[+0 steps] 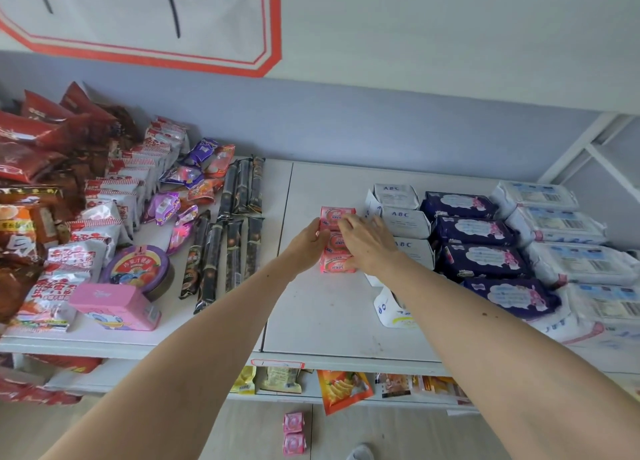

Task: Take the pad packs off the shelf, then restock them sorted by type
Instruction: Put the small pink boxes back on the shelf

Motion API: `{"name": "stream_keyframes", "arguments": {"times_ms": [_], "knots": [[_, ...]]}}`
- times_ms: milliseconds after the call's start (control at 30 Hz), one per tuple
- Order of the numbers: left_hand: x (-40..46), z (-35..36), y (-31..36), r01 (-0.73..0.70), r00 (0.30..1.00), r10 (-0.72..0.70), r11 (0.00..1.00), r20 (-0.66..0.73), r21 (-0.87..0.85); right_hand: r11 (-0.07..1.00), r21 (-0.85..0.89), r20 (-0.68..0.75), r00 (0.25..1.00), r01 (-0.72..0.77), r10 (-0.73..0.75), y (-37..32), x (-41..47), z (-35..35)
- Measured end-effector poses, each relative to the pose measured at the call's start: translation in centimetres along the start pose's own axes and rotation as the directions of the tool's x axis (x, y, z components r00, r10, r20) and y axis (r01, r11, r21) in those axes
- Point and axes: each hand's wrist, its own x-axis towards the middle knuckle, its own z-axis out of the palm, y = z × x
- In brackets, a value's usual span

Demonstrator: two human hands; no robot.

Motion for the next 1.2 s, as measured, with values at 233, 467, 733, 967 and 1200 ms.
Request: {"name": "stream_keyframes", "arguments": {"times_ms": [233, 467, 733, 967, 1200], "knots": [[0.7, 0.0, -0.8, 0.043, 0.999, -0.043, 0.999, 0.012, 0.006, 1.000, 0.020, -0.003, 1.000, 0.005, -0.005, 0.1, -0.1, 0.0], [-1.8, -0.7, 0.2, 0.092, 0.995, -0.085, 0.988, -0.054, 0.122, 0.999, 0.042, -0.055, 0.998, -0.012, 0.014, -0.4, -1.5, -0.2], [-5.5, -0.8, -1.5, -0.026, 0.987, 0.063, 0.970, -0.145, 0.243, 0.995, 0.082, -0.241, 0.968, -0.054, 0.072, -2.8, -5.3, 0.5], [-10.2, 0.8, -3.2, -0.201, 0.946, 0.265, 0.931, -0.188, 0.305, 0.987, 0.153, -0.373, 0.923, -0.044, 0.099, -5.2, -10.6, 2.2], [-16.5, 3.6, -5.1, -0.387, 0.831, 0.501, 0.833, -0.241, 0.395, 0.955, 0.286, -0.494, 0.866, 0.074, 0.081, -6.6, -16.4, 4.9]]}}
